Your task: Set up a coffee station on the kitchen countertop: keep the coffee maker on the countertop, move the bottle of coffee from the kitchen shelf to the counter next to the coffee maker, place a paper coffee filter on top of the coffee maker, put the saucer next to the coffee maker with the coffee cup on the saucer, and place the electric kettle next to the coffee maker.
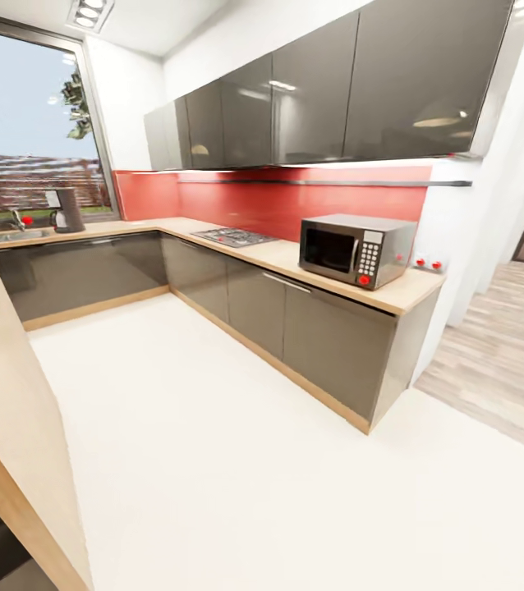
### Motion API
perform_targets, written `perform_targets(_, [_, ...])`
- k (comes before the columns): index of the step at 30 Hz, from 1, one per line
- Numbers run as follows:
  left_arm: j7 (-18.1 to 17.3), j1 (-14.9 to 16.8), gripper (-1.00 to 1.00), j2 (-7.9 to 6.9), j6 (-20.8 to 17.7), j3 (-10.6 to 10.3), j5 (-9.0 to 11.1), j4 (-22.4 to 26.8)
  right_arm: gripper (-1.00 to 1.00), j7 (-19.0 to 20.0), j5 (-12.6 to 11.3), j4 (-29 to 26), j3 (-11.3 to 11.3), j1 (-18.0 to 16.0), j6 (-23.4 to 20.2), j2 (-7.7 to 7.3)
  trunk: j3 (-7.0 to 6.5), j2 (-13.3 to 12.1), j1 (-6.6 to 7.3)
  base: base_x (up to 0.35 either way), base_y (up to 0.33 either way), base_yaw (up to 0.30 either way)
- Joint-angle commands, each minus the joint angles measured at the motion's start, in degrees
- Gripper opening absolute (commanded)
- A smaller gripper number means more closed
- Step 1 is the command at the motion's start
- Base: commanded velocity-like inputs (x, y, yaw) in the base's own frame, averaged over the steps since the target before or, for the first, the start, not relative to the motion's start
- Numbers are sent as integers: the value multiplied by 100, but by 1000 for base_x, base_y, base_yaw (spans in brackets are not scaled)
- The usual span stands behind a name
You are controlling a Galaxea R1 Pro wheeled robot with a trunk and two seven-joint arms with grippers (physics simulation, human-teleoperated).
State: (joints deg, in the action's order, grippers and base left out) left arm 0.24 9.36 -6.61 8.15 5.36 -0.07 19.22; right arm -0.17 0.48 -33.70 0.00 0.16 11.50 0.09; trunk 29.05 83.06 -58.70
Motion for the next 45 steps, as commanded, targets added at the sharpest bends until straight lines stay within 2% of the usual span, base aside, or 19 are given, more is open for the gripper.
perform_targets(1, [2, 5, 100, 2, 20, 11, -1, -6, 100, -2, 5, -5, 0, 2, 10, 0, 5, 2, -3, 326, -76, 277])
perform_targets(11, [2, 5, 100, 2, 20, 9, -1, -6, 100, -2, 5, -5, -3, 2, 10, 0, 5, 2, -3, 326, -76, 258])
perform_targets(32, [2, 5, 100, 2, 20, 9, 0, -6, 100, 1, 17, -5, 17, 2, 19, 0, 5, 2, -3, 333, -28, 13])
perform_targets(45, [2, 7, 100, 2, 20, 9, -9, -6, 100, -1, 15, -4, 17, 2, 19, 0, 5, 2, -3, 337, -42, 240])
